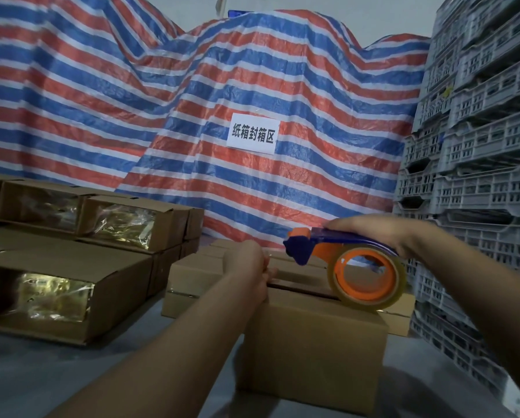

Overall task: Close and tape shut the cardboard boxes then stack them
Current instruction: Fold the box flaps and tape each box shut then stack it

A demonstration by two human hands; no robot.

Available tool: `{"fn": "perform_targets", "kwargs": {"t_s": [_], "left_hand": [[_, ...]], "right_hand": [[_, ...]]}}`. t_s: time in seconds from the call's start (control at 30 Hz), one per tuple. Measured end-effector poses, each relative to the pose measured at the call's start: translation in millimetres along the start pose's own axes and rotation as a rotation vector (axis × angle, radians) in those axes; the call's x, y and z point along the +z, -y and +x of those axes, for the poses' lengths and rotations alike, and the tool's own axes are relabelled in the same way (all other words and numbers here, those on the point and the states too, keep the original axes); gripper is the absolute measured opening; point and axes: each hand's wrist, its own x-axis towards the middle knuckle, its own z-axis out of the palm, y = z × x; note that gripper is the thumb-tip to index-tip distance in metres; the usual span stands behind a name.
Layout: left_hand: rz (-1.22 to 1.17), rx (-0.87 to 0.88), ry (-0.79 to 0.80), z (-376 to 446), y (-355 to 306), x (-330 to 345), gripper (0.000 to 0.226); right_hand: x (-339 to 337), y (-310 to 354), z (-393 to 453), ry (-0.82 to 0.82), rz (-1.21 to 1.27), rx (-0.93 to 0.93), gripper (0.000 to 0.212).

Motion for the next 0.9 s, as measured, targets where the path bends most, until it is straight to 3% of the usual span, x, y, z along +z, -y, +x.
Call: {"fn": "perform_targets", "kwargs": {"t_s": [0.1,0.2,0.23,0.33,0.43,0.63,0.77,0.9], "left_hand": [[0.119,0.036,0.013,-2,-10,-3,0.032],[0.474,0.235,-0.021,-1,-26,-13,0.015],[0.591,0.274,-0.037,-2,-29,-18,0.019],[0.814,0.256,0.001,-6,-26,-33,0.024],[0.82,0.207,-0.003,-6,-12,-42,0.01],[0.82,0.193,0.031,-5,-8,-49,0.014],[0.762,0.065,0.014,-6,-6,-52,0.021],[0.747,0.063,0.051,-2,4,-59,0.002]], "right_hand": [[2,1,-1,0.009,-0.046,0.007,0.045],[4,5,0,0.025,-0.076,0.029,0.046],[5,8,1,0.036,-0.086,0.034,0.045],[10,16,4,0.072,-0.202,0.015,0.043],[14,22,9,0.103,-0.251,0.025,0.043],[18,27,14,0.095,-0.35,0.05,0.044],[21,32,21,0.073,-0.476,0.054,0.047],[24,35,27,0.094,-0.54,0.055,0.045]]}}
